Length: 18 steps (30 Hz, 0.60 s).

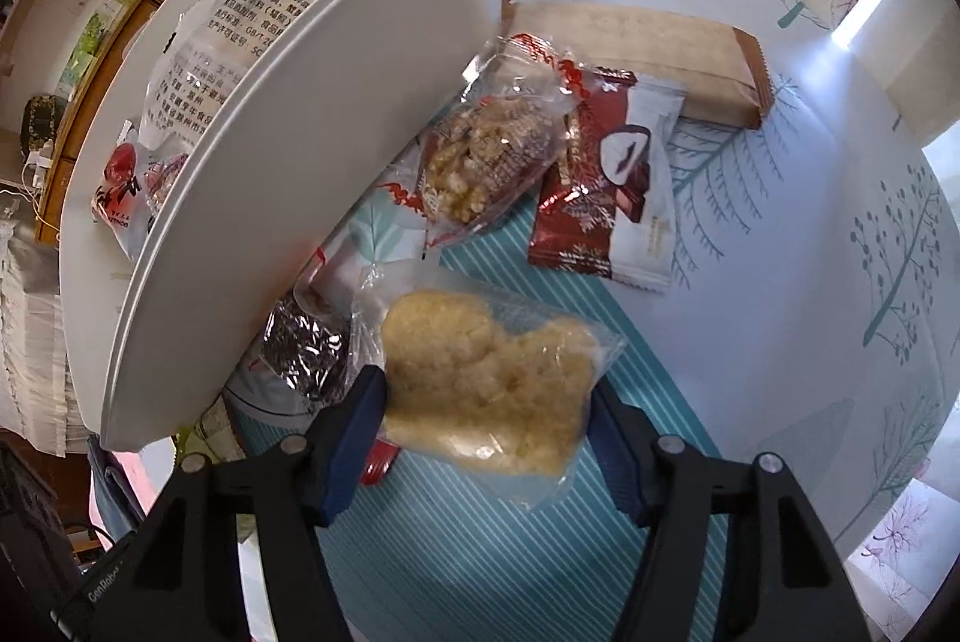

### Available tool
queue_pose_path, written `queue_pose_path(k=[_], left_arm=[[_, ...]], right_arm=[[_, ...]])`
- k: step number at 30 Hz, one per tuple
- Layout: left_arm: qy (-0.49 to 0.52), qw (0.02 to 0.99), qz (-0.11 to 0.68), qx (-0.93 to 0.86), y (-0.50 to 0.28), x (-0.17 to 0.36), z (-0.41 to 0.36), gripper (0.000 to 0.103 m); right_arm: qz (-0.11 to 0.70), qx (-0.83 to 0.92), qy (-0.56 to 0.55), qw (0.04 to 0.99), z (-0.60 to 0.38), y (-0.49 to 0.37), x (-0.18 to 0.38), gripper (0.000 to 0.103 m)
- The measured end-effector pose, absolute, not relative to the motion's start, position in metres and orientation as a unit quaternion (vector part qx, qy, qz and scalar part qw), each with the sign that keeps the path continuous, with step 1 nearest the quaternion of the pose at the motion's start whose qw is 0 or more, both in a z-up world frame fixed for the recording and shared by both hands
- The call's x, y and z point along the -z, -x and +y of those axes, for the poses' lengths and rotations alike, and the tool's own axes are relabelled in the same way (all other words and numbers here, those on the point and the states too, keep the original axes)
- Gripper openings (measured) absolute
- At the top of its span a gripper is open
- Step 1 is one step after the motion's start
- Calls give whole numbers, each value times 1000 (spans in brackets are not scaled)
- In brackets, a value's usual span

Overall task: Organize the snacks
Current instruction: 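Grasp the green-yellow packet with the left gripper while the right grasps the rice cake bag, then lift the green packet and rice cake bag up off the table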

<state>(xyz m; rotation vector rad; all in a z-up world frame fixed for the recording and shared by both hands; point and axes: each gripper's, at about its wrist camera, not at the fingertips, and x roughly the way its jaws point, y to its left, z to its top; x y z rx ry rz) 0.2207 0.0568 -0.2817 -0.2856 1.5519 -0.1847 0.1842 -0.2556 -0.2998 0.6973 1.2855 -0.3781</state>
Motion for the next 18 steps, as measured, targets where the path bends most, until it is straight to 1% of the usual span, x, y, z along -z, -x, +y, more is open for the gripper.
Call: queue_pose_path(k=[3,4,8,11,18], left_arm=[[134,697,699,89,-220,281,60,17],[139,694,700,93,-219,282,63,13],[148,686,705,104,-215,282,71,5],[150,684,705,114,-211,281,77,3],[169,690,692,129,-208,269,98,2]], right_arm=[[582,172,-315,730,-240,-181,294,61],[580,171,-315,731,-237,-181,292,59],[581,169,-315,731,-222,-170,289,57],[579,168,-318,731,-208,-165,288,57],[578,152,-309,740,-165,-157,283,57]])
